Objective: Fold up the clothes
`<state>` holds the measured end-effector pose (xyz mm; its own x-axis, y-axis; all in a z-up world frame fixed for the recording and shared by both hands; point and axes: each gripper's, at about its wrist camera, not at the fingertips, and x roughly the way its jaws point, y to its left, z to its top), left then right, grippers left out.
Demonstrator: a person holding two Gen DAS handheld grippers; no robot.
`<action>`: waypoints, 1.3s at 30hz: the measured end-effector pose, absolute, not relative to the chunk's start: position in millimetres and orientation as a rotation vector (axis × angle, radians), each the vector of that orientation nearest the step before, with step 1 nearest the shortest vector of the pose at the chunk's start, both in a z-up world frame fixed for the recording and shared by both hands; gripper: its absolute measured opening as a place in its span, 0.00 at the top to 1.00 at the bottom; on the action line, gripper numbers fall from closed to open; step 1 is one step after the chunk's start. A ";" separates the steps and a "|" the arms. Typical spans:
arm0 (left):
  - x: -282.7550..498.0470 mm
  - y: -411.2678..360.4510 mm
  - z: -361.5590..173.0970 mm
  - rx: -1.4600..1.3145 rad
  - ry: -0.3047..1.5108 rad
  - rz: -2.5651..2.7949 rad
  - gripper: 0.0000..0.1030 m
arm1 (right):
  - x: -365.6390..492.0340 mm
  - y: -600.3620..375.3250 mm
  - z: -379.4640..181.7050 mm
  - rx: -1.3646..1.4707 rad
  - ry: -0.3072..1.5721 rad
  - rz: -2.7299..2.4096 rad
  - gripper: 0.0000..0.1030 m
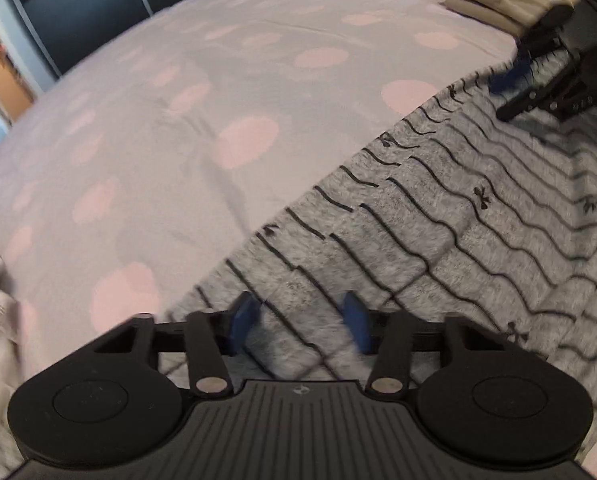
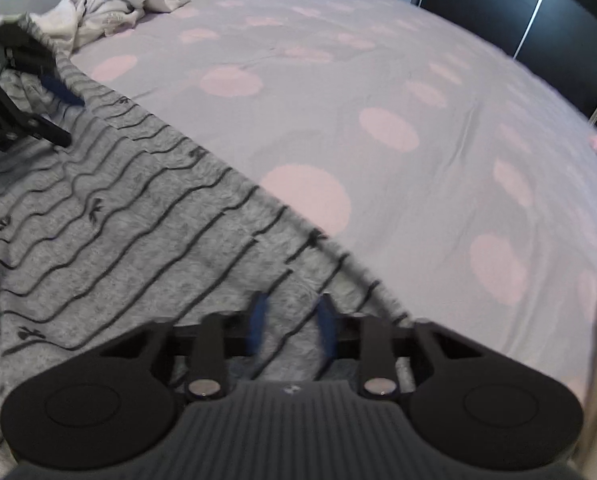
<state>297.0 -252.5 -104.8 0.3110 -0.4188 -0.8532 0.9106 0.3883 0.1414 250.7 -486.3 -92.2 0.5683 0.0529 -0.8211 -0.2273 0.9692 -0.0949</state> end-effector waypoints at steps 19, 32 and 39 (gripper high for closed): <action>320.2 -290.4 -92.7 0.689 0.730 -0.784 1.00 | 271.4 -476.7 -72.9 -0.271 0.849 -0.008 0.98; 242.1 -262.0 -63.8 0.648 0.668 -0.918 0.66 | 205.0 -492.7 -42.4 -0.128 0.850 -0.122 0.80; 153.4 -273.5 -49.7 0.676 0.661 -1.103 0.66 | 128.5 -494.5 -29.0 -0.094 0.907 -0.184 0.75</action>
